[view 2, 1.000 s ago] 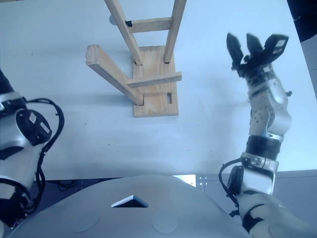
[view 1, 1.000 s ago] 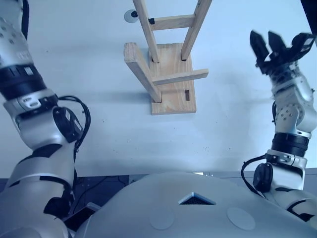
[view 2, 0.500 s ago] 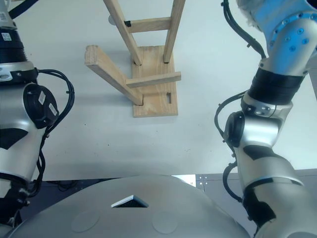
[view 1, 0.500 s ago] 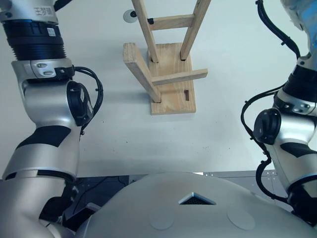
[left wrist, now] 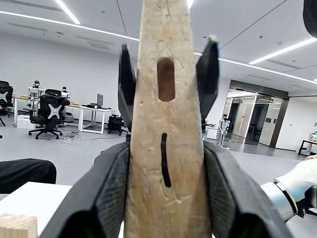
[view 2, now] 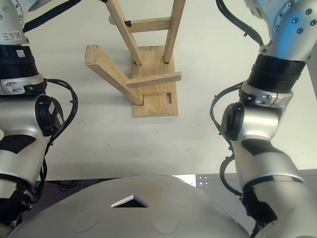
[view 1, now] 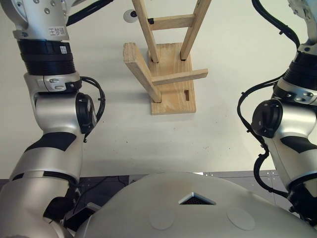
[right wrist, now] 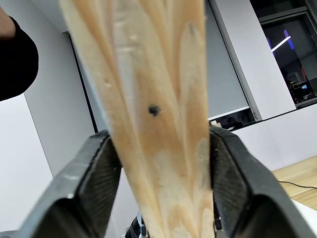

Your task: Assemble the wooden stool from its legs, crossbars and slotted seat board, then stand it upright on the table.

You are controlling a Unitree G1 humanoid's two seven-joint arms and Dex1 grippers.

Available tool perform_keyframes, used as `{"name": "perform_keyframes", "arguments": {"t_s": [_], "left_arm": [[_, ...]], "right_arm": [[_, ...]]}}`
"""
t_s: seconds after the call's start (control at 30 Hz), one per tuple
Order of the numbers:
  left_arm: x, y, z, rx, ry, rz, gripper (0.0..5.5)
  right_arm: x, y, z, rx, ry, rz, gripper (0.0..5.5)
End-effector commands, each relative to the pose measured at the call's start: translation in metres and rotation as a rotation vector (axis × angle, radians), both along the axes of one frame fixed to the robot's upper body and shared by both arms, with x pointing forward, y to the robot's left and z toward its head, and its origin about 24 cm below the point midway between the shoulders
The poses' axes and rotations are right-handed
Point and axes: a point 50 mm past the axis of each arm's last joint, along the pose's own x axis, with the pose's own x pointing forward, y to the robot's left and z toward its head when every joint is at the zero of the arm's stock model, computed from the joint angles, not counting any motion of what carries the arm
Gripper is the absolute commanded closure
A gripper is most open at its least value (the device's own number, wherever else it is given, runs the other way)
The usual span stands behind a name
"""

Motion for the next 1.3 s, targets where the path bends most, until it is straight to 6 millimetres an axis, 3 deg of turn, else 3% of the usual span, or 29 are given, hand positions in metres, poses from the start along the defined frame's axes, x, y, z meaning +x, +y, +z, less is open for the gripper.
{"name": "perform_keyframes", "arguments": {"t_s": [0.03,0.23,0.27,0.5,0.8,0.87,0.97,1.07,1.17,1.3], "left_arm": [[-0.001,-0.001,0.002,0.007,-0.005,-0.005,3.49],[0.003,-0.003,0.0,0.022,0.005,0.037,3.49],[0.005,-0.003,0.0,0.028,0.013,0.053,3.13],[0.003,0.016,-0.014,0.065,0.045,0.107,2.07],[-0.004,0.048,-0.028,0.086,0.103,0.19,0.81],[-0.008,0.065,-0.042,0.146,0.111,0.258,0.6],[-0.027,0.103,-0.087,0.374,0.119,0.348,0.48],[-0.045,0.124,-0.123,0.538,0.154,0.367,0.48],[-0.062,0.119,-0.155,0.61,0.178,0.301,0.48],[-0.076,0.09,-0.172,0.591,0.144,0.194,0.48]], "right_arm": [[-0.003,0.007,0.008,0.003,-0.026,0.032,3.25],[-0.002,0.007,0.005,-0.016,-0.031,0.016,3.27],[-0.002,0.007,0.004,-0.019,-0.033,0.013,3.28],[0.002,-0.002,-0.008,-0.045,-0.023,-0.053,3.43],[0.011,-0.022,-0.047,-0.17,-0.003,-0.215,3.44],[0.009,-0.025,-0.065,-0.234,0.002,-0.244,3.45],[0.006,-0.037,-0.103,-0.318,0.041,-0.292,3.45],[-0.002,-0.048,-0.131,-0.352,0.08,-0.319,3.45],[-0.012,-0.055,-0.154,-0.397,0.112,-0.342,3.45],[-0.022,-0.062,-0.171,-0.445,0.14,-0.337,3.45]]}}
